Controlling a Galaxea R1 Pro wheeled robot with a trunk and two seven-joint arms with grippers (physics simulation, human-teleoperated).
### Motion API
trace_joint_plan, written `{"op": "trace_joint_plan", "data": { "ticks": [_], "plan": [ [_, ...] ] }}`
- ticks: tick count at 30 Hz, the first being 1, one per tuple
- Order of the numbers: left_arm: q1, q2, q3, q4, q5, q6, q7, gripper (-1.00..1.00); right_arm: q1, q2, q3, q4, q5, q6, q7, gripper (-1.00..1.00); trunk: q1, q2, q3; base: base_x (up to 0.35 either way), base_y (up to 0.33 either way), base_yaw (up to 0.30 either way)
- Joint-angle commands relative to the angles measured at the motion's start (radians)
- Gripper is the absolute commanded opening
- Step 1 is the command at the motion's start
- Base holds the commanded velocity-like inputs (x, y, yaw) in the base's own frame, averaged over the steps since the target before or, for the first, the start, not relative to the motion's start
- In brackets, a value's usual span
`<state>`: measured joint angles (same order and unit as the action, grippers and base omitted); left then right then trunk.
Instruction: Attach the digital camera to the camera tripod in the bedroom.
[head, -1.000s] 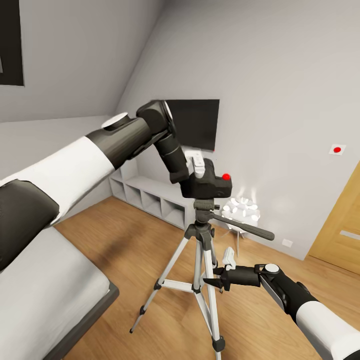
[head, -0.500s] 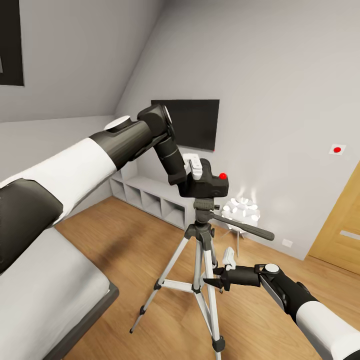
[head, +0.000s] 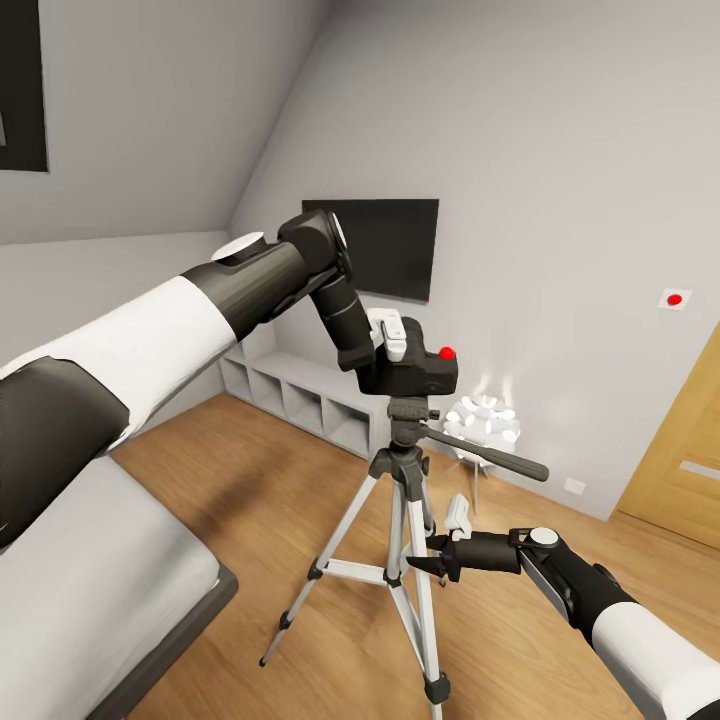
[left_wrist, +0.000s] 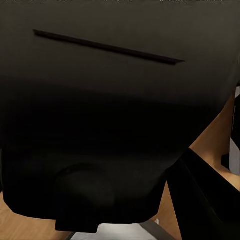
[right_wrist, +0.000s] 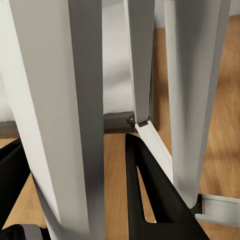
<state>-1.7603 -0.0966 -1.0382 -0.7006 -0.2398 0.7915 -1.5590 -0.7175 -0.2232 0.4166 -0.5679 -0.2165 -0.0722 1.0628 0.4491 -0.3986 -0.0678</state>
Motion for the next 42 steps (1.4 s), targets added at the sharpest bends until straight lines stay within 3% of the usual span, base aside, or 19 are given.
{"op": "trace_joint_plan", "data": {
  "ticks": [1, 39, 40, 42],
  "plan": [
    [-0.001, -0.001, 0.001, 0.000, -0.004, 0.009, -0.012, -1.00, 0.000, -0.001, 0.005, 0.000, 0.014, -0.014, 0.002, -1.00, 0.001, -0.001, -0.003, 0.000, 0.000, 0.000],
    [-0.006, 0.001, 0.007, -0.007, -0.004, 0.011, -0.012, -1.00, 0.000, -0.001, 0.005, 0.000, 0.014, -0.014, 0.002, -1.00, 0.001, -0.001, -0.003, 0.000, 0.000, 0.000],
    [-0.007, 0.002, 0.008, -0.007, -0.004, 0.011, -0.012, 1.00, 0.000, -0.001, 0.005, 0.000, 0.014, -0.014, 0.002, -1.00, 0.001, -0.001, -0.003, 0.000, 0.000, 0.000],
    [-0.008, 0.004, 0.009, -0.007, -0.004, 0.012, -0.012, 1.00, 0.000, -0.001, 0.005, 0.000, 0.014, -0.014, 0.002, -1.00, 0.001, -0.001, -0.003, 0.000, 0.000, 0.000]
  ]
}}
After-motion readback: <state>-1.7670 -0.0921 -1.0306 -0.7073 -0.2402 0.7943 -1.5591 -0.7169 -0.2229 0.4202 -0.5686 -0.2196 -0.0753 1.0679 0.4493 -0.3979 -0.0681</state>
